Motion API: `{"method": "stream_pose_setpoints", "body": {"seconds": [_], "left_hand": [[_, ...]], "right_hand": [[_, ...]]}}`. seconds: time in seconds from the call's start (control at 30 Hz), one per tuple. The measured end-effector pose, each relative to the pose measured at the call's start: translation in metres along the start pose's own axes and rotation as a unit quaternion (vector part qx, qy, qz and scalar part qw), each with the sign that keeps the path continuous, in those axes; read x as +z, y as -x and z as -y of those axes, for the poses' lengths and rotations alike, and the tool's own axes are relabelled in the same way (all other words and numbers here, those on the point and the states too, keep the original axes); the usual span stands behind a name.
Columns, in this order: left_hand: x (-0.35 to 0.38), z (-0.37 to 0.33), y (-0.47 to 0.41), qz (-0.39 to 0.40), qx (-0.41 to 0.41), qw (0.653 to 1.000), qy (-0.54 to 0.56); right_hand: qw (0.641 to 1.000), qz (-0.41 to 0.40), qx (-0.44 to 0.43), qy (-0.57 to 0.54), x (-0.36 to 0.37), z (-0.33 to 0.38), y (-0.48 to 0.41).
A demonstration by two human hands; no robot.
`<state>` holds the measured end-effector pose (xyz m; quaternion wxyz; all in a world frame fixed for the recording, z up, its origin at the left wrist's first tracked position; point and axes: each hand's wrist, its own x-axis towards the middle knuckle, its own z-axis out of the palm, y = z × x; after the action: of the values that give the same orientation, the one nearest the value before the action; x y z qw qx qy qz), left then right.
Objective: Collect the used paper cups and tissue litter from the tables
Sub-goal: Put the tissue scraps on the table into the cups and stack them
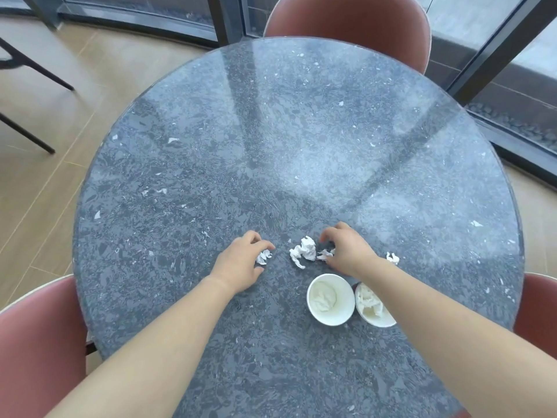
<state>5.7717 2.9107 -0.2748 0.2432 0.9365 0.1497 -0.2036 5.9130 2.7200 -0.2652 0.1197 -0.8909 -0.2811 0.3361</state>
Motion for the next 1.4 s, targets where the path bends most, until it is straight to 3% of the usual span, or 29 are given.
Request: {"method": "stream_pose_setpoints", "body": {"seconds": [0.17,0.33,0.63,0.83,1.13,1.27,1.4], "left_hand": [[0.005,-0.008,-0.003,0.004,-0.003,1.0,0.015],[0.007,-0.016,-0.008,0.006,-0.011,1.0,0.013],[-0.01,-0.049,-0.005,-0.085,0.029,0.991,0.097],[-0.026,-0.064,0.013,-0.083,0.055,0.988,0.119],[-0.026,-0.113,0.038,-0.082,0.138,0.977,0.14],[-0.014,-0.123,0.048,-0.054,0.15,0.984,0.077],[-0.013,-0.12,0.054,-0.064,0.106,0.985,0.116]], "right_hand": [[0.999,0.013,0.02,0.036,0.001,-0.003,-0.003],[0.999,-0.003,0.032,-0.002,-0.004,-0.004,-0.001],[0.999,0.029,0.002,0.033,-0.004,0.002,-0.001],[0.998,0.044,0.026,0.028,-0.011,0.004,0.004],[0.988,-0.119,-0.029,-0.099,-0.049,-0.013,0.062],[0.981,-0.121,-0.043,-0.144,-0.042,-0.015,0.1],[0.981,-0.113,-0.049,-0.151,-0.027,-0.008,0.114]]}}
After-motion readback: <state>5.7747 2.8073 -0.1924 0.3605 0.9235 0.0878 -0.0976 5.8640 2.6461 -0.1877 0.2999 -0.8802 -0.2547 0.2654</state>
